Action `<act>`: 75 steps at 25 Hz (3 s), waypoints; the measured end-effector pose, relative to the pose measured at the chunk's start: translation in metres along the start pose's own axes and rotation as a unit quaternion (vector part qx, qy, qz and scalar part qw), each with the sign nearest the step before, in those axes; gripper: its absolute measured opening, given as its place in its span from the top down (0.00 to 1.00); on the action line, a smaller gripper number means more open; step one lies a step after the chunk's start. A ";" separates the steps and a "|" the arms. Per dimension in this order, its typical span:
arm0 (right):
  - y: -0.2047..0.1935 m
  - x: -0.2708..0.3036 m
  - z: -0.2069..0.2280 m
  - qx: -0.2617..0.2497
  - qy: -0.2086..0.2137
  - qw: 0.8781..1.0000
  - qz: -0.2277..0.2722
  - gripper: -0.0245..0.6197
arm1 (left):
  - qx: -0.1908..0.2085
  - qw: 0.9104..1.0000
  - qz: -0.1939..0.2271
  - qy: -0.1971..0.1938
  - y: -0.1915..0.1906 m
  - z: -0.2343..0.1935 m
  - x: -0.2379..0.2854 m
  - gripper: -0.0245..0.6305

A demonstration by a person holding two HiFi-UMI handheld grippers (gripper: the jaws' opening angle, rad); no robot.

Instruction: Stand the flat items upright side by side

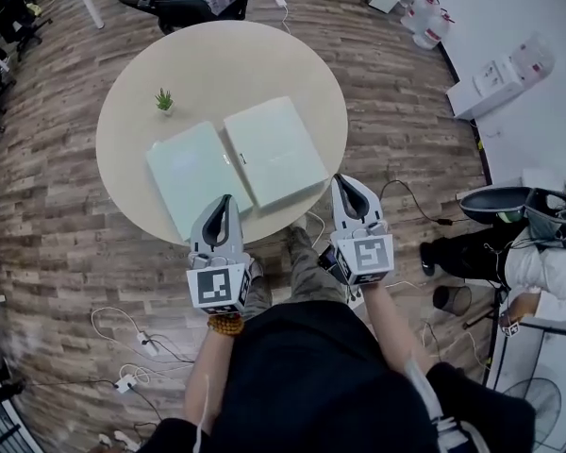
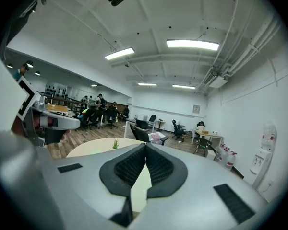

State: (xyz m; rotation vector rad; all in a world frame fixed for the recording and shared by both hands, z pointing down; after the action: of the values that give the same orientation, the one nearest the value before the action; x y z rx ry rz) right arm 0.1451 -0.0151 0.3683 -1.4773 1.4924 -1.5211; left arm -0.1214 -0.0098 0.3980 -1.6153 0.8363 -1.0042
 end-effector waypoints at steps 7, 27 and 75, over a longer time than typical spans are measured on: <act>-0.010 0.026 0.025 -0.002 0.016 1.000 -0.004 0.96 | 0.000 1.000 -0.013 0.013 -0.005 0.002 0.023 0.92; -0.056 0.092 0.071 -0.005 0.042 0.998 -0.055 0.93 | -0.001 0.994 -0.108 0.007 -0.055 0.010 0.082 0.85; -0.195 0.199 0.111 0.047 0.174 0.953 -0.242 0.64 | -0.156 0.934 -0.320 0.009 -0.196 0.040 0.168 0.48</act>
State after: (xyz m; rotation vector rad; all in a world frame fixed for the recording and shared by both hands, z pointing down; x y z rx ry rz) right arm 0.2556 -0.1865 0.5882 -1.6608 1.2657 -2.2076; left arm -0.0078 -0.0953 0.6170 -2.2311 0.4915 -1.3842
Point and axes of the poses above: the fingertips, and each gripper's own axes: x forward along the fingers, z to its right, y out of its top, the point moved 10 cm from there along -x, backward along the fingers, and after that the axes turned 8 degrees about -z, right-handed, at the moved point
